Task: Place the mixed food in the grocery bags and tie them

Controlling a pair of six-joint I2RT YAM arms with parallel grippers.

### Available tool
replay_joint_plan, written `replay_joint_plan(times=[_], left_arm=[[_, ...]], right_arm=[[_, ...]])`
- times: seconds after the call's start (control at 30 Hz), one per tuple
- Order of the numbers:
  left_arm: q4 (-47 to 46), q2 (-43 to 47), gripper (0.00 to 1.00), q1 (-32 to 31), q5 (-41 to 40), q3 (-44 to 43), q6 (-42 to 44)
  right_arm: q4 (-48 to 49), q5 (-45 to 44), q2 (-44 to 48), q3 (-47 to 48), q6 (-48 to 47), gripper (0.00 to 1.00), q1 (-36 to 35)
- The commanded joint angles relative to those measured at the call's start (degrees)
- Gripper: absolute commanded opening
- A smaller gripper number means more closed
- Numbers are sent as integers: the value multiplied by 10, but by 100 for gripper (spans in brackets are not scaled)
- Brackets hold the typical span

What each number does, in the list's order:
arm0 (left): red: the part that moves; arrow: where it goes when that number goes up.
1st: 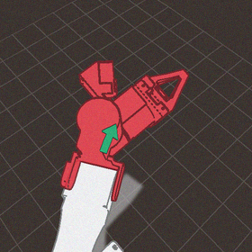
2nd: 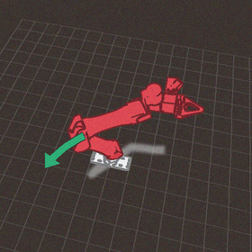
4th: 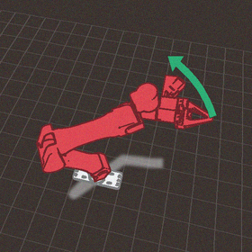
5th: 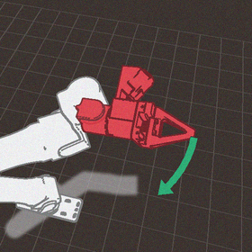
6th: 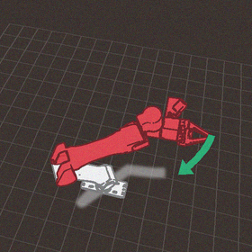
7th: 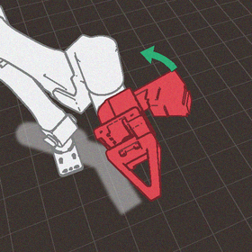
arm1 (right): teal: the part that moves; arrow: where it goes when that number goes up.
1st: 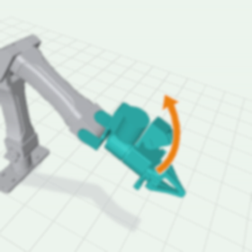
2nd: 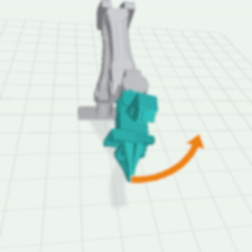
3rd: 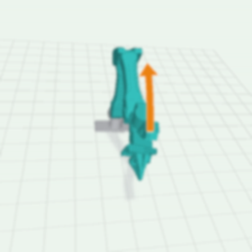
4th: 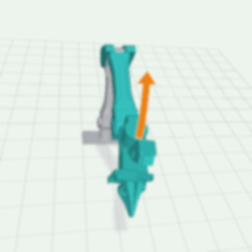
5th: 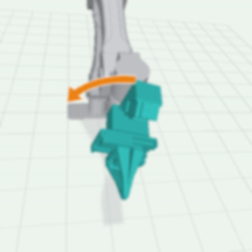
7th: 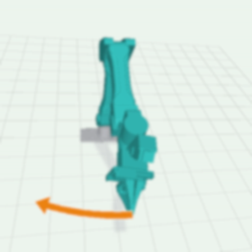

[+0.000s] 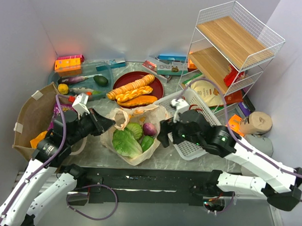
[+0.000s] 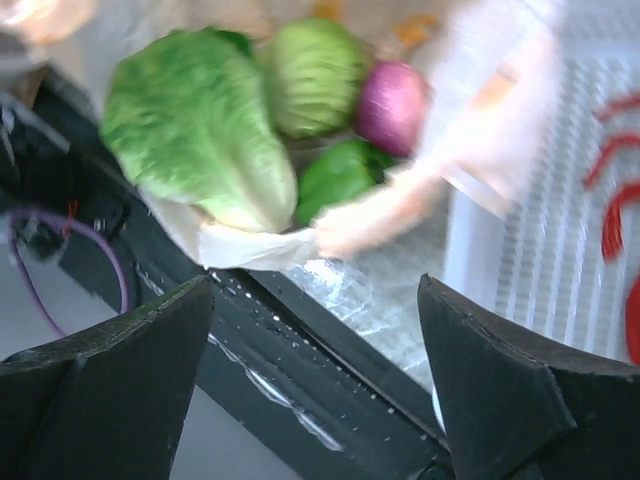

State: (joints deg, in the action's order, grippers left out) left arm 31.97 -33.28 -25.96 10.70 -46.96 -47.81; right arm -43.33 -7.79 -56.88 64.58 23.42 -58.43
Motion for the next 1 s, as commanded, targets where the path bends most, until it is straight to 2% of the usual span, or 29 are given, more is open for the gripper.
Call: replay_joint_plan(times=[0.0,0.1,0.23,0.4,0.5,0.57,0.6,0.63,0.7,0.73,0.9,0.97], left_arm=[[-40,-2,1,3,12,-4,-4],[-45,-4,1,2,17,-1,-2],[-42,-6,1,3,17,-5,3],[-43,-8,1,2,12,-10,12],[-42,-12,1,2,14,-11,17],[-42,-11,1,2,12,-9,20],[-43,-11,1,2,7,-9,22],[-45,-10,1,2,2,-8,24],[-46,-9,1,2,-27,-7,27],[-46,-9,1,2,-39,-18,26],[-101,8,1,2,-105,-78,42],[-106,12,1,2,-138,-96,45]], right_arm=[[-15,-35,53,-30,94,88,26],[43,-14,56,-67,88,87,52],[149,58,46,-112,85,83,81],[258,65,18,-143,87,79,96],[304,75,0,-161,94,72,106],[339,74,-8,-169,101,66,110],[341,74,-23,-166,102,59,112],[336,74,-30,-161,97,40,115],[331,74,-38,-130,85,9,115],[325,89,-37,-113,66,0,115],[250,79,-23,74,-23,0,109],[243,79,-20,109,-44,0,110]])
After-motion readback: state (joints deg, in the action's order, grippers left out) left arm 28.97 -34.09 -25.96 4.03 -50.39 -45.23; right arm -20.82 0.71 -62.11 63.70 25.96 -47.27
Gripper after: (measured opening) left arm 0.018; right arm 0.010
